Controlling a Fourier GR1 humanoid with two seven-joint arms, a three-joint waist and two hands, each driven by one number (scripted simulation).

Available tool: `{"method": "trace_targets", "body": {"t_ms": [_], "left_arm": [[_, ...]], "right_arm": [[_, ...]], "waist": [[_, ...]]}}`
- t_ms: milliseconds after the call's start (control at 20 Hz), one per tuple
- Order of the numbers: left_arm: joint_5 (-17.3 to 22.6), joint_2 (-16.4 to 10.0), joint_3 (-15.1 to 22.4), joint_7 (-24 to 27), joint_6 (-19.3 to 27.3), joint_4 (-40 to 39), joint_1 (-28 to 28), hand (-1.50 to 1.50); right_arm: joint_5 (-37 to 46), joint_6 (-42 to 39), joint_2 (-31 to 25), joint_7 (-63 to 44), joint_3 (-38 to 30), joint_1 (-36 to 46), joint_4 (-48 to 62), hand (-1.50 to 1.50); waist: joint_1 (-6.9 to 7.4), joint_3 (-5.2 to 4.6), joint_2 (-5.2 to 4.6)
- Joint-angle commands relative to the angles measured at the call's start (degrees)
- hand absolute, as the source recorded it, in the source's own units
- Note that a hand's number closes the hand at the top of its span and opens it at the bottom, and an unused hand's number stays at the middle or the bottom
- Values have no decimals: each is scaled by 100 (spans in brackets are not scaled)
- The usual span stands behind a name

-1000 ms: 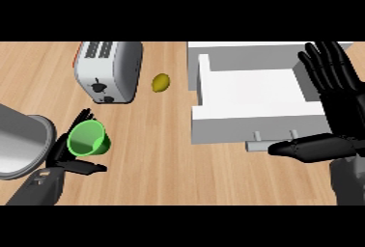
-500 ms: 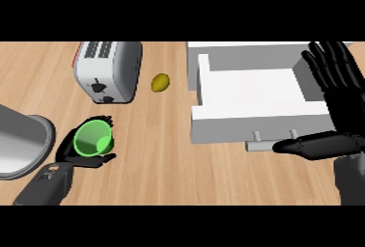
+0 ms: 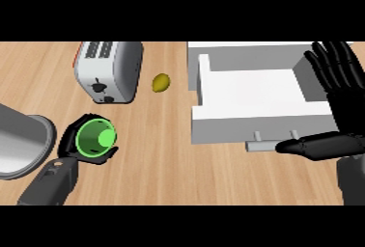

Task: Pick up the cup, place it into the drawer and close the drawer

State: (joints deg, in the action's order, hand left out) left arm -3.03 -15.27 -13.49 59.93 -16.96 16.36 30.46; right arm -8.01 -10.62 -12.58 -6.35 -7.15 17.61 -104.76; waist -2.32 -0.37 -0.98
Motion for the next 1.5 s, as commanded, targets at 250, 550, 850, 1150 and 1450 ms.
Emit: {"method": "trace_targets", "body": {"t_ms": [250,550,850,1150,1450], "left_arm": [[765,838,-801,1078,808,330,11,150],[599,920,-325,91,540,1129,376,150],[674,1172,-51,-1147,785,2113,1171,150],[497,1398,172,-1693,1182,2256,1827,150],[479,1499,339,-2639,1749,2490,2529,150]], "right_arm": [[-119,-139,-161,-7,-185,-189,-56,-150],[29,65,-51,-271,-70,-220,-333,-150],[-145,-11,-264,-308,-402,-57,-47,-150],[45,-23,-88,11,-171,-185,-45,-150],[150,42,-20,89,-127,-221,16,-150]], "waist": [[112,23,59],[255,40,125],[344,48,169],[184,51,159],[31,58,176]]}}
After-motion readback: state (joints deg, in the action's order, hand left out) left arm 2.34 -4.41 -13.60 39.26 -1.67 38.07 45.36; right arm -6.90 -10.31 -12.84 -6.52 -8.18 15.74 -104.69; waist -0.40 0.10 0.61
